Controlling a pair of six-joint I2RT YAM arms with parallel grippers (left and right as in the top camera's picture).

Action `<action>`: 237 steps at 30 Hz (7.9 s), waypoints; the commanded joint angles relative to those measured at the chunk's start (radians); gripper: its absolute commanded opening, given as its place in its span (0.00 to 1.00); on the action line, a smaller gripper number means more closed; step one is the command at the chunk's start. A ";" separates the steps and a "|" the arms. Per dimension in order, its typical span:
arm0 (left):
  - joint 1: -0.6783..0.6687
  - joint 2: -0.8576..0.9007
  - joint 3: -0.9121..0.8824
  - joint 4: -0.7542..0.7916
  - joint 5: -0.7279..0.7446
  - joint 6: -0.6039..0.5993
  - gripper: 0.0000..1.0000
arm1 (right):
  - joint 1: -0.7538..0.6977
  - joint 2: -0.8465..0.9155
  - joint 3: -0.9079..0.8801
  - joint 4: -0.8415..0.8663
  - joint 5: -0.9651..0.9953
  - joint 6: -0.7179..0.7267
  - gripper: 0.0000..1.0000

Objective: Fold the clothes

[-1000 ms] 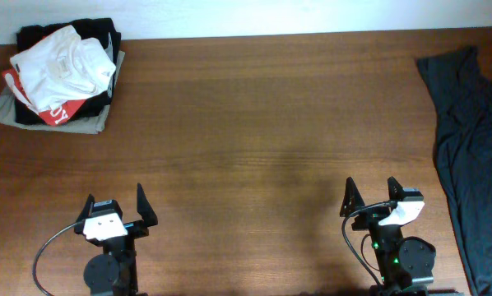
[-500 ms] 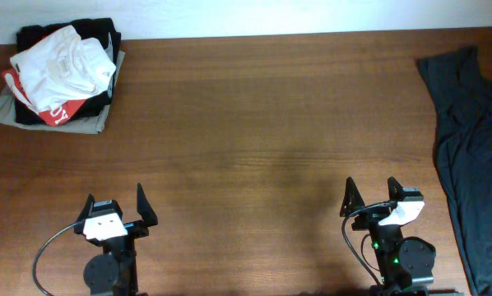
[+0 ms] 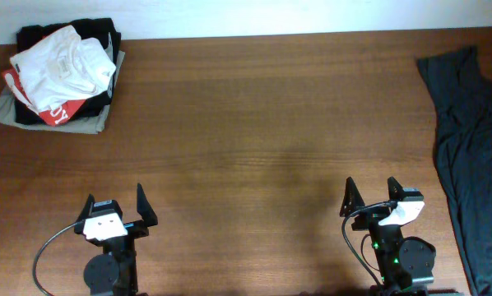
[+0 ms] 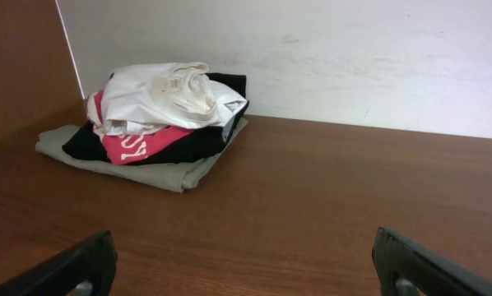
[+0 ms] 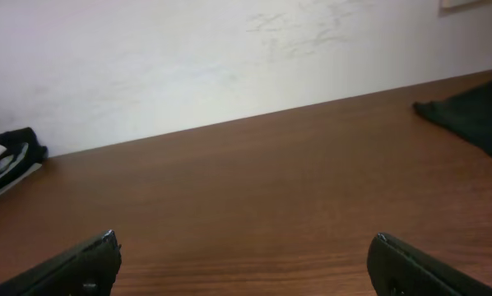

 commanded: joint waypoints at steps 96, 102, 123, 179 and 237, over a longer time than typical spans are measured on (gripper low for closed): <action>-0.003 -0.002 -0.008 -0.001 -0.011 0.010 0.99 | -0.458 2.390 1.857 -0.510 0.322 -0.504 0.52; -0.003 -0.002 -0.008 -0.001 -0.011 0.010 0.99 | -0.492 2.416 1.857 -0.519 0.321 -0.504 0.42; -0.003 -0.002 -0.008 -0.001 -0.011 0.010 0.99 | -0.492 2.377 1.869 -0.539 0.309 -0.439 0.28; -0.003 -0.002 -0.008 -0.001 -0.011 0.010 0.99 | -0.449 2.387 1.912 -0.576 0.302 -0.458 0.24; -0.003 -0.002 -0.008 -0.001 -0.011 0.010 0.99 | 0.372 2.206 1.949 -0.692 -0.380 -0.162 0.04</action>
